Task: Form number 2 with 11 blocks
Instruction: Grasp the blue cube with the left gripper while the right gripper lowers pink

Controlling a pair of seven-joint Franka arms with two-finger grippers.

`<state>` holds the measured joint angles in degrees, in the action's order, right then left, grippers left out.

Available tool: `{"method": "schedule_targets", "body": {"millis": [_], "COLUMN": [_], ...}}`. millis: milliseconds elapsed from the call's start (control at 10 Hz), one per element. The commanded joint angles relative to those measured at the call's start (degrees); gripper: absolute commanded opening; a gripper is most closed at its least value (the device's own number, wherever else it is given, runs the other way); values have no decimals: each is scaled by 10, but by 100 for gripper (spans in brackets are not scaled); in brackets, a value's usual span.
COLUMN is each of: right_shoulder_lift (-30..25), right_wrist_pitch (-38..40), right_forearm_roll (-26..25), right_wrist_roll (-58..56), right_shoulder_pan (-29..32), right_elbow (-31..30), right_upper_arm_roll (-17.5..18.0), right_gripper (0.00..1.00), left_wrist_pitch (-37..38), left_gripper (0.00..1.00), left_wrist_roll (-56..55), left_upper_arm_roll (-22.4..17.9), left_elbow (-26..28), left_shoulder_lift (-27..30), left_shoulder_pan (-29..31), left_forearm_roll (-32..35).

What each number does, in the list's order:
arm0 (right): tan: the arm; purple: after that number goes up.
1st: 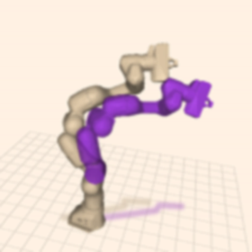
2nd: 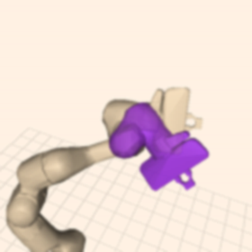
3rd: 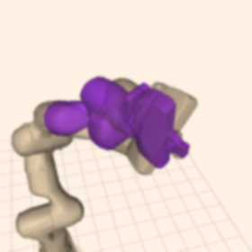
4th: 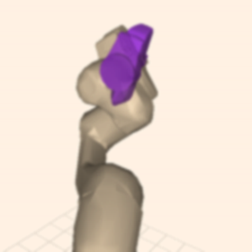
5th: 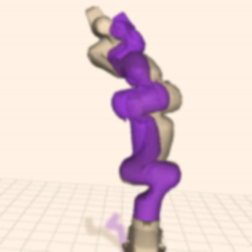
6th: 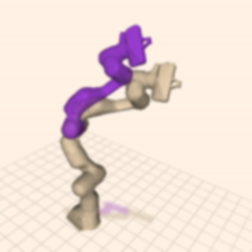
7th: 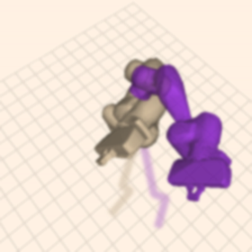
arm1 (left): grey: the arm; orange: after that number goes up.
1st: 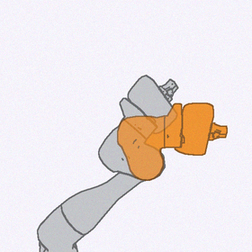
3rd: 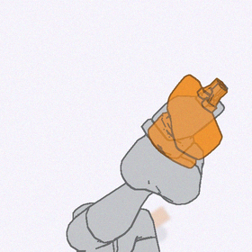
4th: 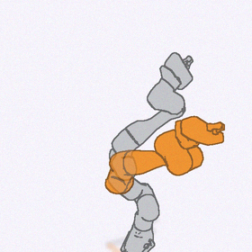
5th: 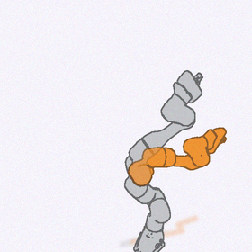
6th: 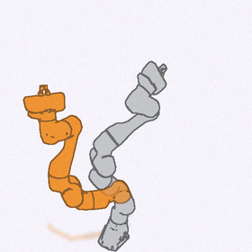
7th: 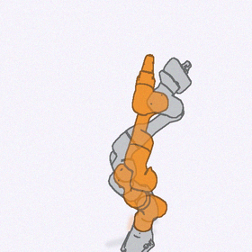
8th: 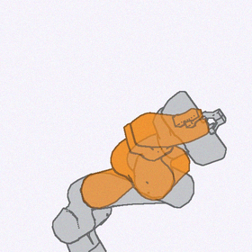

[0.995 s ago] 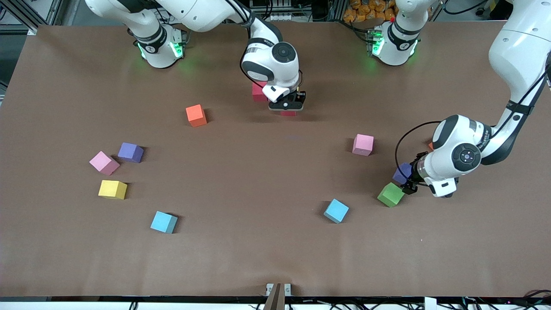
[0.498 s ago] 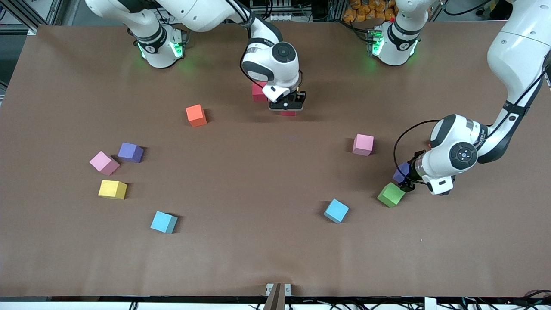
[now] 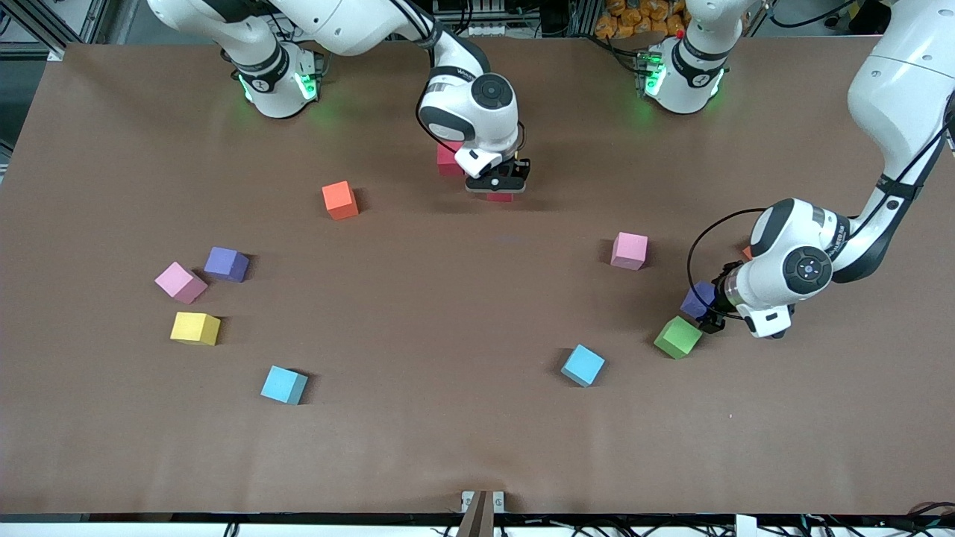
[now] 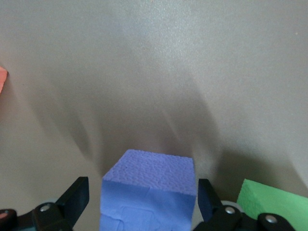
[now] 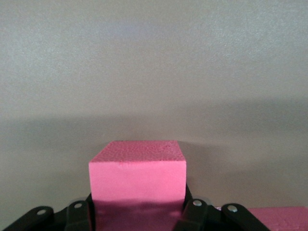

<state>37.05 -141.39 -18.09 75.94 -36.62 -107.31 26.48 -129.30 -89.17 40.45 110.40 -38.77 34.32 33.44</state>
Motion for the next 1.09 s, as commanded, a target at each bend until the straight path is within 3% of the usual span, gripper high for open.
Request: {"method": "schedule_targets", "body": {"millis": [0,100,398,597,995], "right_shoulder_lift": [12,12,12,12,1], "right_wrist_pitch": [-3,-3,-3,-3,-2], "right_forearm_roll": [5,6,6,7,9], "right_wrist_roll": [7,7,12,12,11], "right_shoulder_pan": [-13,-13,-13,-13,-10], "right_elbow": [14,14,14,14,20], "right_upper_arm_roll": [-10,-11,-10,-11,-10], "right_gripper": [53,65,78,78,79], "left_wrist_pitch": [-9,-9,-7,3,55], "left_gripper": [34,6,0,0,0], "left_wrist_roll": [-9,-8,-9,-9,-7], "left_upper_arm_roll": [2,2,3,14,82], "left_elbow": [8,8,8,7,0], "left_shoulder_lift": [4,5,11,28,57], "left_shoulder_pan": [6,11,11,9,11], "left_forearm_roll": [17,17,17,15,6]}}
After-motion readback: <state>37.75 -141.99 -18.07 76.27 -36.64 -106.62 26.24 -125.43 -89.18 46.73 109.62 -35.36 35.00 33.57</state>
